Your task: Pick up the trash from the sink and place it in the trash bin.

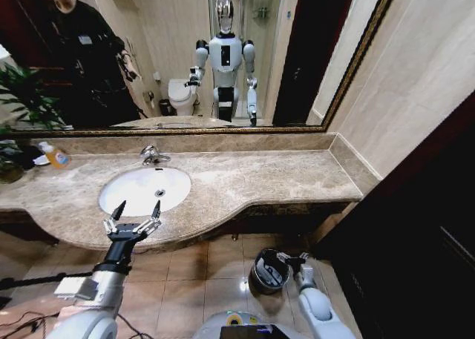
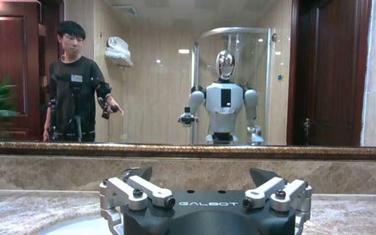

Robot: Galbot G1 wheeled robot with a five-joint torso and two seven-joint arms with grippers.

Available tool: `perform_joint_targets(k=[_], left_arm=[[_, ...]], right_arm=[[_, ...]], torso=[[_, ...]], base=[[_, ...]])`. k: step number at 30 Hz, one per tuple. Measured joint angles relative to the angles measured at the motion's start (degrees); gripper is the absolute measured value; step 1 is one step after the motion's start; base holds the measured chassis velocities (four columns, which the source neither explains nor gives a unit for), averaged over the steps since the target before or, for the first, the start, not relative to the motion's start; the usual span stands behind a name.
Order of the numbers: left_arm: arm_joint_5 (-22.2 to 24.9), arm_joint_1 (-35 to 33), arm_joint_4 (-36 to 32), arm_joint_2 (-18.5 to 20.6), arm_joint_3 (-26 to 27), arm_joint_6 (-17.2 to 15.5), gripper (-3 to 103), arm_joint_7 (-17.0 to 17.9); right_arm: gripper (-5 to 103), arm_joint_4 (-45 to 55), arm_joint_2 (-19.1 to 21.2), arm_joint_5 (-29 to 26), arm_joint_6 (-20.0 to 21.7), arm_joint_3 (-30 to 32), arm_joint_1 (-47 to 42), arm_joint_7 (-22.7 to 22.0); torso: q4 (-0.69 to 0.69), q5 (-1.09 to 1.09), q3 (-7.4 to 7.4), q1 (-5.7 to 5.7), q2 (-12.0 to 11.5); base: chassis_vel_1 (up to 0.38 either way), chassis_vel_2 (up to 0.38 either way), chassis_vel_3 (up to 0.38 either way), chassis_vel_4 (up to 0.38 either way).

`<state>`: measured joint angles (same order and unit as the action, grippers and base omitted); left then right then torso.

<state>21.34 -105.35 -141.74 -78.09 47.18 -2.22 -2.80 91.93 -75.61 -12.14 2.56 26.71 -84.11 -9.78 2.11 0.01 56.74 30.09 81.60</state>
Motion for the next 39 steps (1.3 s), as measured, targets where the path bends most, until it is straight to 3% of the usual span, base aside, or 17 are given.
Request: perform_joint_targets(k=[7, 13, 24, 28, 34, 39], left_arm=[[0.0, 0.0, 0.0, 0.0, 0.0, 0.0, 100, 0.0], [0.0, 0.0, 0.0, 0.0, 0.0, 0.0, 100, 0.0], [0.0, 0.0, 0.0, 0.0, 0.0, 0.0, 100, 0.0], [0.0, 0.0, 0.0, 0.0, 0.0, 0.0, 100, 0.0], [0.0, 0.0, 0.0, 0.0, 0.0, 0.0, 100, 0.0], [0.0, 0.0, 0.0, 0.0, 0.0, 0.0, 100, 0.0]], right_arm=[[100, 9.1, -0.8, -0.5, 2.9, 0.9, -1.5, -2.2], [100, 20.1, 1.2, -4.6, 7.0, 0.9, -3.1, -2.5], [100, 31.0, 3.7, -7.9, 8.7, 0.8, -3.8, -6.0], [100, 33.9, 3.6, -8.2, 6.7, 1.1, -4.6, -6.0], [100, 34.5, 3.1, -8.0, -0.8, 3.2, -5.1, 0.7], [100, 34.6, 2.4, -7.8, -1.8, 4.7, -5.8, 2.2]], torso=[[0.00, 0.01, 0.00, 0.00, 0.0], [0.00, -0.01, 0.00, 0.00, 0.0], [0.00, 0.00, 0.00, 0.00, 0.0], [0.00, -0.01, 0.00, 0.00, 0.0], [0.00, 0.00, 0.00, -0.01, 0.0], [0.00, -0.01, 0.00, -0.01, 0.0]], base=[[0.000, 0.000, 0.000, 0.000], [0.000, 0.000, 0.000, 0.000], [0.000, 0.000, 0.000, 0.000], [0.000, 0.000, 0.000, 0.000], [0.000, 0.000, 0.000, 0.000], [0.000, 0.000, 0.000, 0.000]])
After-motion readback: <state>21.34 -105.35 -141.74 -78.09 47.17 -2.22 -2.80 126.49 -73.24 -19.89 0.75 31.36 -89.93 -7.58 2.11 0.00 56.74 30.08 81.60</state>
